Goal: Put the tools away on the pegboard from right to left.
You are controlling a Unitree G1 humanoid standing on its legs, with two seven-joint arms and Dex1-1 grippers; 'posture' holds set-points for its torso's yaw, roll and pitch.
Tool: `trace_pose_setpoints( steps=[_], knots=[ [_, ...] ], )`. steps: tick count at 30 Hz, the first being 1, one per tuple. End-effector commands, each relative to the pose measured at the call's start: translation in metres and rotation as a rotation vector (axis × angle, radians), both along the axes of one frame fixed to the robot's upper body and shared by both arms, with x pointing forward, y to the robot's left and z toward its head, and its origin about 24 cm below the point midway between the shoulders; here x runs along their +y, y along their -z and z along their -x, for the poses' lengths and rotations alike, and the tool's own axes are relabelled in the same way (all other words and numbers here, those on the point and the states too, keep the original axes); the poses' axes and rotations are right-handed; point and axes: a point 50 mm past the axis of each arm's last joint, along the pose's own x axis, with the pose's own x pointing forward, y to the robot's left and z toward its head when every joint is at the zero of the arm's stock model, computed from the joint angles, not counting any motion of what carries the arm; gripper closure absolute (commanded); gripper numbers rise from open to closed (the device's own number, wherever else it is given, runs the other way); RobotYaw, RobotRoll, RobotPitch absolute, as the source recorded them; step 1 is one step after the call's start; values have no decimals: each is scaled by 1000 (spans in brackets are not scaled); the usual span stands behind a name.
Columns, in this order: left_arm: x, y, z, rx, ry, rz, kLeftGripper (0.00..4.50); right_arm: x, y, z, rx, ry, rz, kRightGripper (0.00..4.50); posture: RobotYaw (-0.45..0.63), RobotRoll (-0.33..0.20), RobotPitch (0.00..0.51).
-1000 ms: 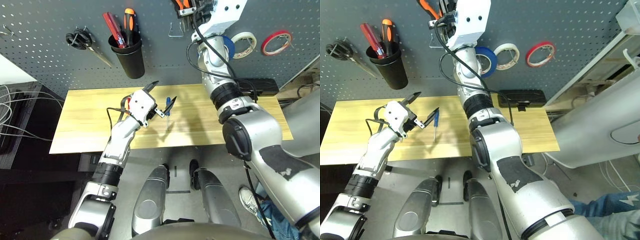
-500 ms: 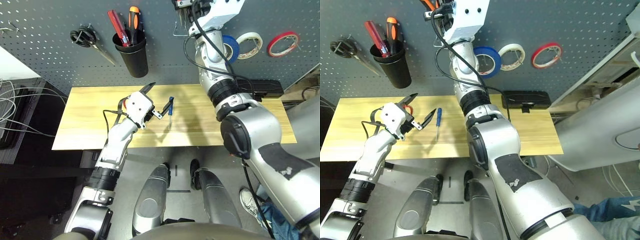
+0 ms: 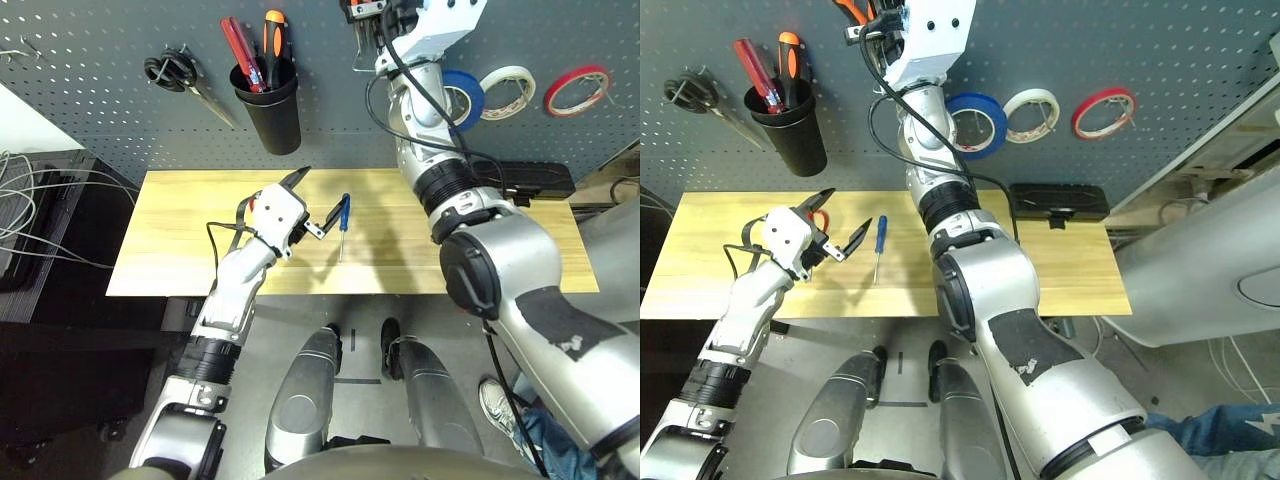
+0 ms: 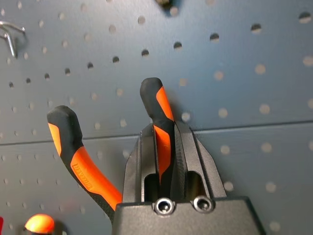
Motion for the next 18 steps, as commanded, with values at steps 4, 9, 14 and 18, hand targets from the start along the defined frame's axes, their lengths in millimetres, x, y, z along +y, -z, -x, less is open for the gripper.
trace_pose_setpoints(
  steps=[4, 9, 14, 18],
  knots=[
    [0, 6, 4, 24, 3, -11, 0, 2, 7, 2, -5, -3, 7, 4229, 299, 0, 323],
    [-1, 6, 2, 26, 8, -12, 0, 1, 23, -2, 54, 6, 19, 4229, 295, 0, 321],
    [-2, 5, 1, 25, 14, -14, 0, -4, 39, -7, 130, 28, 19, 4229, 290, 0, 316],
    [-2, 6, -1, 26, 16, -17, 0, -10, 45, -9, 161, 57, 6, 4229, 280, 0, 308]
  ],
)
